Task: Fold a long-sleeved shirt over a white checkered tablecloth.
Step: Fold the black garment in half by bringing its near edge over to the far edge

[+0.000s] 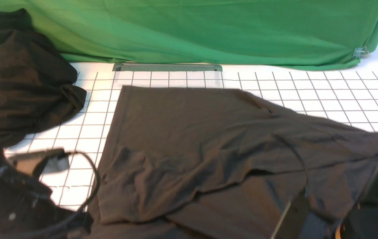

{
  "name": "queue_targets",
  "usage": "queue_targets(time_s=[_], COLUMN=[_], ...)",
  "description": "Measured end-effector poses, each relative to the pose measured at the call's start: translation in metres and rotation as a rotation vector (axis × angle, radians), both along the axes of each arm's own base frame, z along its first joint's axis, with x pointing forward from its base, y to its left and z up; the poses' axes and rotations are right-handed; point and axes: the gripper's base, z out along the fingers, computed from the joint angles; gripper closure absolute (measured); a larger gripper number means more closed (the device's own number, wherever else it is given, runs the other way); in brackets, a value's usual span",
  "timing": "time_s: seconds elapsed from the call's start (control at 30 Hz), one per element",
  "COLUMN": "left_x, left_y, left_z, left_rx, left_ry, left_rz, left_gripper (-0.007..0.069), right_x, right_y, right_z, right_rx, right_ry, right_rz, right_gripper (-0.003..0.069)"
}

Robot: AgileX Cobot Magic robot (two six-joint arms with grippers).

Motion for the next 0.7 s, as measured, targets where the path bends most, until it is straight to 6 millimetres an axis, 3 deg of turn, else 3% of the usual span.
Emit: queue_targets(time_s=[0.17, 0.23, 0.33, 0.37, 0.53, 0.7], left_x=[-0.002, 0.005, 0.025, 0.025, 0.071, 0.120], left_y=[0.000, -0.002, -0.007, -0.007, -0.009, 0.000], left_z=[0.010, 0.021, 0.045, 0.044, 0.060, 0.065], left_rx=[-0.018, -0.028, -0.057, -0.057, -0.075, -0.106], left_ry=[-0.028, -0.078, -0.207, -0.208, -0.285, -0.313], left_rz=[-0.019, -0.026, -0.017, -0.016, 0.034, 0.126], left_gripper=[0.0608, 0.0608, 0.0608, 0.0608, 0.0608, 0.0608], right_x=[-0.002, 0.001, 0.017, 0.018, 0.064, 0.118], right_y=[0.001, 0.003, 0.014, 0.014, 0.017, 0.002], right_z=[0.003, 0.011, 0.038, 0.040, 0.096, 0.125], right_rx=[0.005, 0.012, 0.041, 0.043, 0.143, 0.169], right_ry=[-0.008, -0.033, -0.119, -0.125, -0.296, -0.390], right_rz=[-0.023, -0.032, -0.010, -0.008, -0.067, -0.178], right_gripper=[0.0627, 0.0627, 0.0629, 0.0629, 0.0630, 0.0630])
